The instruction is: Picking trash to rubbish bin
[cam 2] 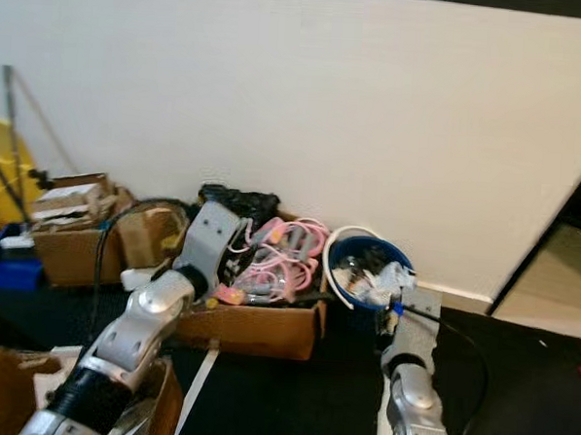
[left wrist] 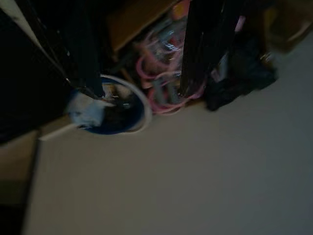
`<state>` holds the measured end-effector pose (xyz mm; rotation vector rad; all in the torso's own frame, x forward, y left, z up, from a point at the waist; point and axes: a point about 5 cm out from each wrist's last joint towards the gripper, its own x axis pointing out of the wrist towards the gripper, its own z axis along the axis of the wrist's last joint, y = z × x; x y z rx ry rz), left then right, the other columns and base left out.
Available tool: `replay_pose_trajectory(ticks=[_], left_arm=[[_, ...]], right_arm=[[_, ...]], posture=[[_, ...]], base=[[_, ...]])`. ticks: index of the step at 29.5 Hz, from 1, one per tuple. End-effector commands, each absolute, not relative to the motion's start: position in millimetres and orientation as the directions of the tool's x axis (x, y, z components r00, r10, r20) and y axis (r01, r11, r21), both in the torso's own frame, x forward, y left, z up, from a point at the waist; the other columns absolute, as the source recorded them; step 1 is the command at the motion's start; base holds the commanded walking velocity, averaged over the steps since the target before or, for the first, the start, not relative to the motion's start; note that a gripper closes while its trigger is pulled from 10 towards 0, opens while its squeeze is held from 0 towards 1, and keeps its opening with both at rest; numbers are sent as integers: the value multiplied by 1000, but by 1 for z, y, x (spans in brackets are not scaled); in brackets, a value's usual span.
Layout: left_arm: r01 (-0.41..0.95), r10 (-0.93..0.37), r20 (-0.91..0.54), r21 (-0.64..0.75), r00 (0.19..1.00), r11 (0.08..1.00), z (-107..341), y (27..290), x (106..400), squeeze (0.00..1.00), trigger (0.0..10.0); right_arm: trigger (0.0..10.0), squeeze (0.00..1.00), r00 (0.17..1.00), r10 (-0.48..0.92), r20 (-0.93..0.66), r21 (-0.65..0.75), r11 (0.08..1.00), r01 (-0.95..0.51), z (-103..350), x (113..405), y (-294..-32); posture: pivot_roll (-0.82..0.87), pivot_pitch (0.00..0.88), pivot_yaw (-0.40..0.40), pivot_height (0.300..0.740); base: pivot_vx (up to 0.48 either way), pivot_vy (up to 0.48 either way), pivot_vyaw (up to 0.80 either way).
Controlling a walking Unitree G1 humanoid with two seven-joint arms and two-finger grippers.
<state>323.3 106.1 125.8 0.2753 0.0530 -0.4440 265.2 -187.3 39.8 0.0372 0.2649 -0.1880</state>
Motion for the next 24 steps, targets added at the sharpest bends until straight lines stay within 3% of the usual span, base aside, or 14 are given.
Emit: replay_pose_trajectory(ticks=[1,24], left_arm=[[444,-423,-137,257,896,858,120,106,322,0,10000],[384,-363,-128,235,923,893,116,112,321,0,10000]], right_arm=[[10000,0,943,-185,-276,16,980,197,38,264,-187],[10000,0,947,-158,-279,-10,987,162,40,266,-187]], posture=[[-102,0,56,740],[-89,14,14,740]], base=[[0,0,-800],[0,0,-800]])
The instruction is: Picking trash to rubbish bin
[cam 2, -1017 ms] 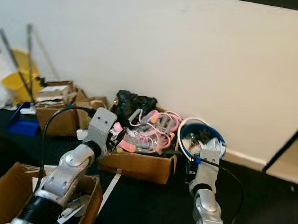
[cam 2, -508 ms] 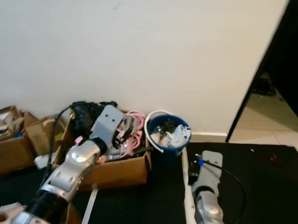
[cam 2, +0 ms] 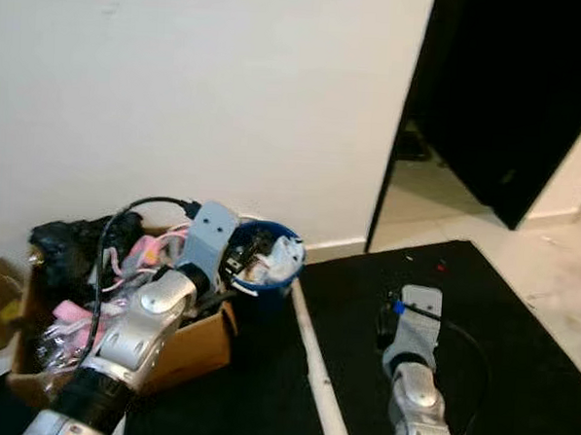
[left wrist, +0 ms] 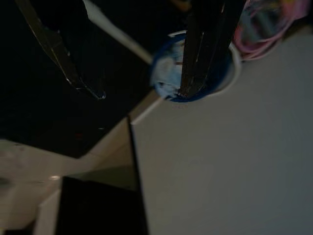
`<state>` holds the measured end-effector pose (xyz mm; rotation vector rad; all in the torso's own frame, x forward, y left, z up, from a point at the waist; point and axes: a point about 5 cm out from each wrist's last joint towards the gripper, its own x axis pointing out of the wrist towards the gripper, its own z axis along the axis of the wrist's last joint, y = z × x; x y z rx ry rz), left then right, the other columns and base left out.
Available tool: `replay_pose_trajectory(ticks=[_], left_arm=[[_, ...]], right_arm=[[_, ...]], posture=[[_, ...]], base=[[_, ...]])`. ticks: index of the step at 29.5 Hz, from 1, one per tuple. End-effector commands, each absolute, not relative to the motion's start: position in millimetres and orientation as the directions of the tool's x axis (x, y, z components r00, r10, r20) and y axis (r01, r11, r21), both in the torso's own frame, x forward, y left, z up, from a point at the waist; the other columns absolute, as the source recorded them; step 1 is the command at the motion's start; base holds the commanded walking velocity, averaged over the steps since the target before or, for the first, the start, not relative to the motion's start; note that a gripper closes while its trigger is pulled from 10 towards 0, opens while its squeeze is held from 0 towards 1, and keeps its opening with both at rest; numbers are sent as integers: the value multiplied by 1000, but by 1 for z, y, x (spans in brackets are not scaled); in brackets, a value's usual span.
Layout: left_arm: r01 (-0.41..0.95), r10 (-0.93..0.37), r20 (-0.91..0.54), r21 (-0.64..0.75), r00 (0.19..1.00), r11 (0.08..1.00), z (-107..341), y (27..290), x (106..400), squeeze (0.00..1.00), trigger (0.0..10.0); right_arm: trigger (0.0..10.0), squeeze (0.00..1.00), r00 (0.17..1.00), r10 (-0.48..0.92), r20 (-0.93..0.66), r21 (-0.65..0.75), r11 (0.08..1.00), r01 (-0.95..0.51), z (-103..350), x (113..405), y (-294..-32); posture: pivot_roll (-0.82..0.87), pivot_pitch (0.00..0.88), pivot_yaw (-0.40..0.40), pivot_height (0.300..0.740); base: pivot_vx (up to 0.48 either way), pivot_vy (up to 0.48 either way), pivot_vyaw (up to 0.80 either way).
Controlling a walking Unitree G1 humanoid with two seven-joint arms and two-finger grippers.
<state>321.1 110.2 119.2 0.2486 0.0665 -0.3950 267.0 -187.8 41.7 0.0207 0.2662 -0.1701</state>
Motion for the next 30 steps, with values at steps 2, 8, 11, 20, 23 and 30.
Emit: replay_pose_trajectory(ticks=[2,8,11,20,23,30], left_arm=[[384,-363,-128,235,923,893,116,112,321,0,10000],[344,-321,-132,239,938,908,115,119,322,0,10000],[327,-303,-133,243,944,913,115,122,321,0,10000],[265,-241,-123,254,963,930,118,137,318,0,10000],[243,-220,-112,264,969,933,121,142,315,0,10000],[216,-196,-101,270,975,938,125,146,310,0,10000]], right_arm=[[10000,0,947,-158,-279,-10,987,162,40,266,-187],[10000,0,948,-153,-279,-18,988,154,41,265,-188],[10000,0,948,-146,-282,-19,989,147,40,265,-188],[10000,0,951,-87,-298,-26,996,83,39,272,-182],[10000,0,949,-40,-313,-25,999,34,37,278,-174],[10000,0,951,12,-310,-18,1000,-18,40,288,-163]], posture=[[-89,14,14,740],[-90,23,10,740],[-80,26,-3,740],[-13,38,-78,740],[32,48,-118,740],[67,72,-136,740]], base=[[0,0,-800],[0,0,-800],[0,0,-800],[0,0,-800],[0,0,-800],[0,0,-800]])
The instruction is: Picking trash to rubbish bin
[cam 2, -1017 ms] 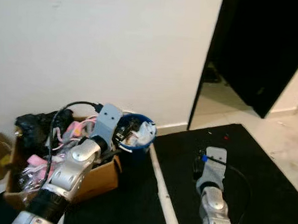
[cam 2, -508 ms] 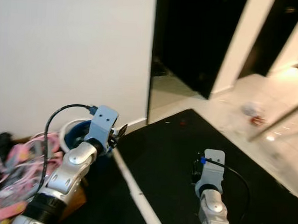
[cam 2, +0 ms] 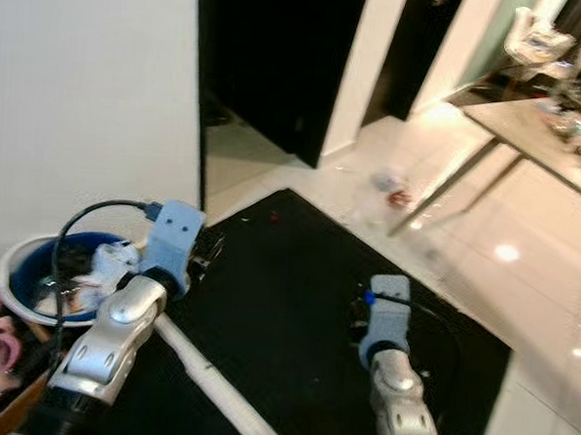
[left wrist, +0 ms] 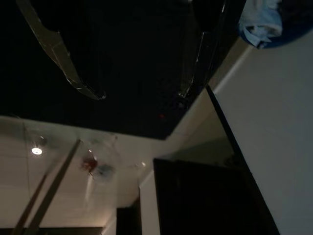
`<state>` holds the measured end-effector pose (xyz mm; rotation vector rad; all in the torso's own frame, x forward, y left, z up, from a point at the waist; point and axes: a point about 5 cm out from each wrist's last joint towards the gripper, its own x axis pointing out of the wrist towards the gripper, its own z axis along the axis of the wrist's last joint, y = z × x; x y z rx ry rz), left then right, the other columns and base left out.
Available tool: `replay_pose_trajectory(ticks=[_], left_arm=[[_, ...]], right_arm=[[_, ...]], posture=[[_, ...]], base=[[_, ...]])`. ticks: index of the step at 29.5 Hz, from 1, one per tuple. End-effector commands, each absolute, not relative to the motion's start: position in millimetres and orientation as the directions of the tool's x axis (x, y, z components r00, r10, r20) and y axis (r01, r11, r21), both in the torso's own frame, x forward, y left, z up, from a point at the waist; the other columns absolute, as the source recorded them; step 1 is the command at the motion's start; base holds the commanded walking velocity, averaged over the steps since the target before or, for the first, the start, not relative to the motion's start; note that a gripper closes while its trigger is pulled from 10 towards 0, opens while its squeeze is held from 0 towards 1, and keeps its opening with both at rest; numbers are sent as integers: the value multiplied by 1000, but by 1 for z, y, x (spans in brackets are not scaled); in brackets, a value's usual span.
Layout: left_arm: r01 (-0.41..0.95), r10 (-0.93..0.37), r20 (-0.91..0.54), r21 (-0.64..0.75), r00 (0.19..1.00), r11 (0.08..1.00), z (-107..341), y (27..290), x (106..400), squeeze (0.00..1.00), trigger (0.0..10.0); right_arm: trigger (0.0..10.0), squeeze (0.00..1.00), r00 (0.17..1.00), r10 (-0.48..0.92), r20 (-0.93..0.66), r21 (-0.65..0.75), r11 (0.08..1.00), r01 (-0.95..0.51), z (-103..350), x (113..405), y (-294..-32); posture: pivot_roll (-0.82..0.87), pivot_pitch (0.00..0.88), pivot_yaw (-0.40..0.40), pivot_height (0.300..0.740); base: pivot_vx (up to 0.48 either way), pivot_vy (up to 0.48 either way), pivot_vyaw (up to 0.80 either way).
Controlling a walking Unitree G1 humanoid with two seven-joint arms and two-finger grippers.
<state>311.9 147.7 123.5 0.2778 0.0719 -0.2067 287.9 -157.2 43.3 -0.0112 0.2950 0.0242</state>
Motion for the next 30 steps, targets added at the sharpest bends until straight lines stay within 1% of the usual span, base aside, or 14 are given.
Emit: replay_pose_trajectory(ticks=[1,3,6,8,9,11,14,17,22,30], left_arm=[[215,-195,-100,270,976,938,125,145,310,0,10000],[216,-196,-101,270,975,938,126,145,309,0,10000],[246,-225,-109,268,968,931,126,139,310,0,10000],[256,-234,-111,269,966,928,126,138,311,0,10000],[272,-251,-112,265,962,925,126,136,312,0,10000],[290,-270,-111,254,956,923,126,134,314,0,10000],[301,-280,-114,247,953,921,126,133,316,0,10000],[297,-277,-117,235,954,925,126,134,319,0,10000],[267,-248,-116,203,962,942,125,136,320,0,10000],[229,-211,-115,178,971,957,121,139,319,0,10000]], right_arm=[[10000,0,951,15,-310,-18,1000,-22,40,289,-162],[10000,0,951,18,-309,-18,1000,-25,40,290,-161],[10000,0,954,-5,-300,-23,1000,-2,39,289,-165],[10000,0,955,-17,-297,-22,1000,10,39,288,-166],[10000,0,956,-37,-290,-19,999,32,40,286,-169],[10000,0,957,-63,-282,-18,998,60,40,281,-173],[10000,0,956,-83,-282,-22,997,80,39,275,-177],[10000,0,953,-95,-286,-30,995,90,36,267,-181],[10000,0,953,-100,-287,-35,995,94,36,265,-184],[10000,0,969,-66,-238,-19,998,63,49,276,-180]], posture=[[67,79,-126,740],[67,79,-126,740],[38,88,-62,740],[30,88,-51,740],[12,92,-28,740],[-10,95,-6,740],[-29,100,7,740],[-49,104,11,740],[-56,105,0,740],[-51,91,-21,740]], base=[[0,0,-800],[0,0,-800],[0,0,-800],[0,0,-800],[0,0,-800],[0,0,-800],[0,0,-800],[0,0,-800],[0,0,-800],[0,0,-800]])
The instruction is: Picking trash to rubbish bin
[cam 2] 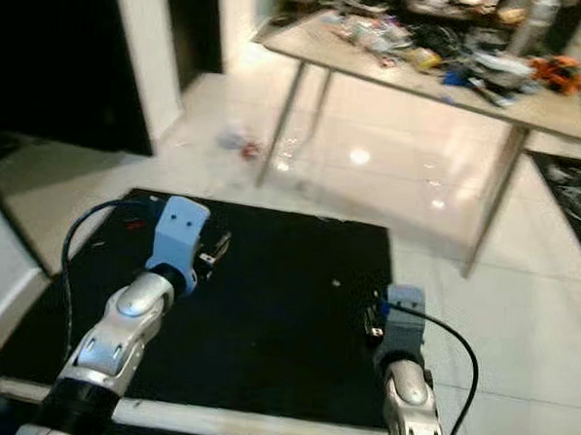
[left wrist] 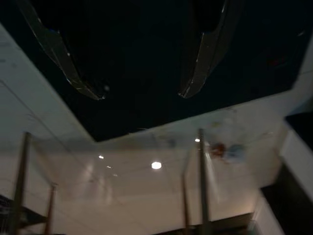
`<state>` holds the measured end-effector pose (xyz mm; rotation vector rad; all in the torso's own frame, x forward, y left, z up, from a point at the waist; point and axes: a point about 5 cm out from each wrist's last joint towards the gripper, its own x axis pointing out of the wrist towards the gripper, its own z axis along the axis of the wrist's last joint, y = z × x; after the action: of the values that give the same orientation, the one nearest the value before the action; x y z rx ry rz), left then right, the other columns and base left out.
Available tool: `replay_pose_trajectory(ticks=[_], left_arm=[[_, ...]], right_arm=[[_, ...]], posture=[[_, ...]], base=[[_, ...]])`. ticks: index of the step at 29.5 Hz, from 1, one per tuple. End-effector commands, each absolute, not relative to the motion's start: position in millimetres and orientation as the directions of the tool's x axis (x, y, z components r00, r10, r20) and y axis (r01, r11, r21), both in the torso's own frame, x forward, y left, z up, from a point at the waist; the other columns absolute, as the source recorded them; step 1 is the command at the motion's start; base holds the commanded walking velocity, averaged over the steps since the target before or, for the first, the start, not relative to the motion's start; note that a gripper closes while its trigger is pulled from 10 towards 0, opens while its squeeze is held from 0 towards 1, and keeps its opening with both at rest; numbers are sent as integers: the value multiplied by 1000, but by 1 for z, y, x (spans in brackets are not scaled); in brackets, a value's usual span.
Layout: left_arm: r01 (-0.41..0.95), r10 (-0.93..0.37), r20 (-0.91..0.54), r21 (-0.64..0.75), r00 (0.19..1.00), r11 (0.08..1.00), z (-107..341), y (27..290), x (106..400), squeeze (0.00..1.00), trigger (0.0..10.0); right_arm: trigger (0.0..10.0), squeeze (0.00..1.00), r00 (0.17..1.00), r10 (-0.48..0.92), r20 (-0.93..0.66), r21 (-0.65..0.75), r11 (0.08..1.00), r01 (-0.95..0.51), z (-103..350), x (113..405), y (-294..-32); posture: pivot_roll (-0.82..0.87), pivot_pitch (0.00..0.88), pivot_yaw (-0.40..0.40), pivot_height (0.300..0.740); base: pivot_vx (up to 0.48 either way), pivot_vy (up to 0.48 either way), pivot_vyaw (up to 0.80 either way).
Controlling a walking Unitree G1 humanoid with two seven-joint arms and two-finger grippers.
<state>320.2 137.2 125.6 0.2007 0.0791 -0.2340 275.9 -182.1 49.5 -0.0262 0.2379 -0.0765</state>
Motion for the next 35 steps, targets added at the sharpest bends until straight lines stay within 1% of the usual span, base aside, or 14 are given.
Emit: replay_pose_trajectory(ticks=[1,5,8,13,19,27,35], left_arm=[[224,-206,-114,177,972,958,121,139,319,0,10000],[215,-197,-114,173,974,961,121,141,320,0,10000],[209,-190,-117,174,975,962,122,142,321,0,10000],[208,-189,-119,174,975,963,122,142,322,0,10000],[208,-200,-94,93,975,974,126,141,323,0,10000],[236,-231,-84,54,969,970,126,137,321,0,10000],[256,-253,-74,41,965,966,128,133,320,0,10000]], right_arm=[[10000,0,972,-57,-229,-25,998,53,52,279,-180],[10000,0,976,-37,-213,-16,999,34,57,284,-177],[10000,0,987,-15,-160,11,1000,17,68,291,-174],[10000,0,990,-7,-142,16,1000,9,71,292,-173],[10000,0,990,-17,-143,13,1000,19,70,291,-176],[10000,0,990,-2,-139,-3,1000,1,70,288,-175],[10000,0,991,8,-136,-11,1000,-10,70,289,-173]], posture=[[-51,91,-24,740],[-51,88,-25,740],[-50,89,-21,740],[-50,89,-18,740],[-52,86,-16,740],[-61,82,-21,740],[-58,78,-22,740]], base=[[0,0,0],[0,0,0],[0,0,0],[0,0,0],[0,0,0],[0,0,0],[316,0,0]])
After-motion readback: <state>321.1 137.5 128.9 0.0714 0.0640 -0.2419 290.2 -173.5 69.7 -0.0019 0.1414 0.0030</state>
